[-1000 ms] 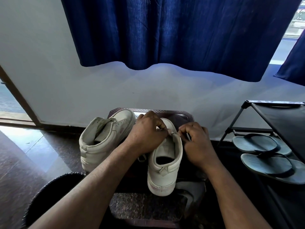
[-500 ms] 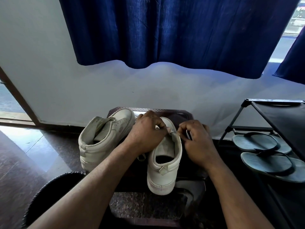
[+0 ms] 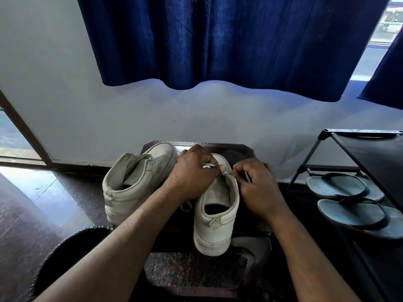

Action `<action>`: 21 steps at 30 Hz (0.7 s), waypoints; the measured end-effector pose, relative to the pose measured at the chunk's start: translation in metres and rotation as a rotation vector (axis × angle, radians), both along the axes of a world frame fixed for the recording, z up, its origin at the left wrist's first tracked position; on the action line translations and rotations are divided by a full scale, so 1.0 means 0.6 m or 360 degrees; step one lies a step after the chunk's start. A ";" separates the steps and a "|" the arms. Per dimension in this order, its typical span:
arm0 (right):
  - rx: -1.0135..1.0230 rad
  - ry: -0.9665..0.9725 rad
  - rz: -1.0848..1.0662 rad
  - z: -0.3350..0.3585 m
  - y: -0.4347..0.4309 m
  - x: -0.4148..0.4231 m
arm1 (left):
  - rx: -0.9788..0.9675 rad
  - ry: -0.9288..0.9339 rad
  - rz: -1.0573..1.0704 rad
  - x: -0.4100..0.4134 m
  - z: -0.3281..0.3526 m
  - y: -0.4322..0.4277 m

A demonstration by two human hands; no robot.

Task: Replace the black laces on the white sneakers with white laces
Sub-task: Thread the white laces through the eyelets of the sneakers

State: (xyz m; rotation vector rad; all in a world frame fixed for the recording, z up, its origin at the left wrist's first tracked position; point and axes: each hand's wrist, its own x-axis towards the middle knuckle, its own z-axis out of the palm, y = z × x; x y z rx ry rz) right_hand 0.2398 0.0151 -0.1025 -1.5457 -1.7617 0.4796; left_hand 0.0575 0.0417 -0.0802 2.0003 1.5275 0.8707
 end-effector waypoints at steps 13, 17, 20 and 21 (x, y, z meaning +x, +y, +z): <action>-0.0054 0.0113 -0.0166 0.001 -0.008 0.012 | -0.0133 -0.0112 0.0063 -0.006 -0.006 0.004; -0.0128 0.0176 -0.0069 0.005 -0.008 -0.003 | -0.0228 -0.0127 0.0075 -0.007 0.002 -0.003; -0.0166 0.0164 -0.0086 0.001 -0.006 -0.001 | -0.0247 -0.0142 0.0137 -0.011 0.008 -0.007; -0.0162 0.0124 -0.0115 0.001 -0.005 0.000 | -0.0246 -0.0132 0.0157 -0.013 0.009 -0.009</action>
